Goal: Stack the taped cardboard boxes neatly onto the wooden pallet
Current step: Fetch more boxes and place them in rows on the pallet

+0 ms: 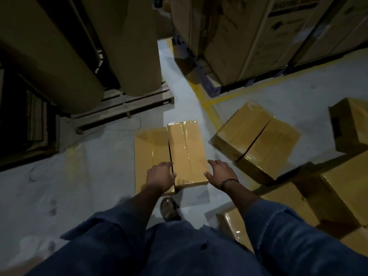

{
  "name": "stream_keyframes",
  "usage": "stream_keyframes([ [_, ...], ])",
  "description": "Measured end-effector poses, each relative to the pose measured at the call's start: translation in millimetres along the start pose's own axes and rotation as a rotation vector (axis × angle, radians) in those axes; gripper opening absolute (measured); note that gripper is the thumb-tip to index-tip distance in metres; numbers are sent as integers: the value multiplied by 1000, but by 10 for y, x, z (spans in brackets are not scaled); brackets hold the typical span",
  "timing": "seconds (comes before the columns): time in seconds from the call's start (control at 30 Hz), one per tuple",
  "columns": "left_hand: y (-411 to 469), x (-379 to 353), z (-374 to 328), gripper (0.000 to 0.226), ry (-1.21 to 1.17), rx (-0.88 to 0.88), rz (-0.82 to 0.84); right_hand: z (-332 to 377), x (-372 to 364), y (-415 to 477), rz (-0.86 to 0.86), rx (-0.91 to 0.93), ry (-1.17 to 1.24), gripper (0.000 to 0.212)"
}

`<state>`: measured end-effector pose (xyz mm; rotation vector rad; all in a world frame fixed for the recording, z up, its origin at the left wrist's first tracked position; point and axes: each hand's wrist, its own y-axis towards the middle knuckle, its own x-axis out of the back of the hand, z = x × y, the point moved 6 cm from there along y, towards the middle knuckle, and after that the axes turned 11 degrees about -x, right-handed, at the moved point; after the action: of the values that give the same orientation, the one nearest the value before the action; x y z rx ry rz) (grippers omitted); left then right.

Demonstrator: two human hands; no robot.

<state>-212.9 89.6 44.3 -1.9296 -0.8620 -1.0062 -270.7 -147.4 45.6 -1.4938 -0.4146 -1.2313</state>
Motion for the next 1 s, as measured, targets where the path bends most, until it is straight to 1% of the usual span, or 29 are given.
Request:
stream_keyframes([
  [0.1, 427, 134, 146, 58, 14, -38, 28, 184, 49, 362, 10, -30, 4, 59],
  [0.33, 1122, 250, 408, 58, -17, -21, 47, 434, 159, 1007, 33, -59, 33, 62],
  [0.47, 1508, 201, 495, 58, -37, 25, 90, 388, 187, 1443, 65, -61, 16, 61],
  [0.6, 1875, 39, 605, 58, -80, 87, 92, 320, 89, 1926, 130, -34, -3, 62],
  [0.7, 2170, -187, 691, 58, -141, 141, 87, 251, -61, 2365, 172, -3, -32, 62],
  [0.8, 2535, -545, 788, 57, -154, 173, 107, 189, -255, 2924, 190, 32, -61, 61],
  [0.9, 2966, -1050, 899, 54, -167, 181, 131, 83, -559, 3568, 194, 53, -75, 60],
  [1.0, 3410, -1628, 1023, 58, -180, 180, 140, -8, -941, 4235, 193, 98, -128, 60],
])
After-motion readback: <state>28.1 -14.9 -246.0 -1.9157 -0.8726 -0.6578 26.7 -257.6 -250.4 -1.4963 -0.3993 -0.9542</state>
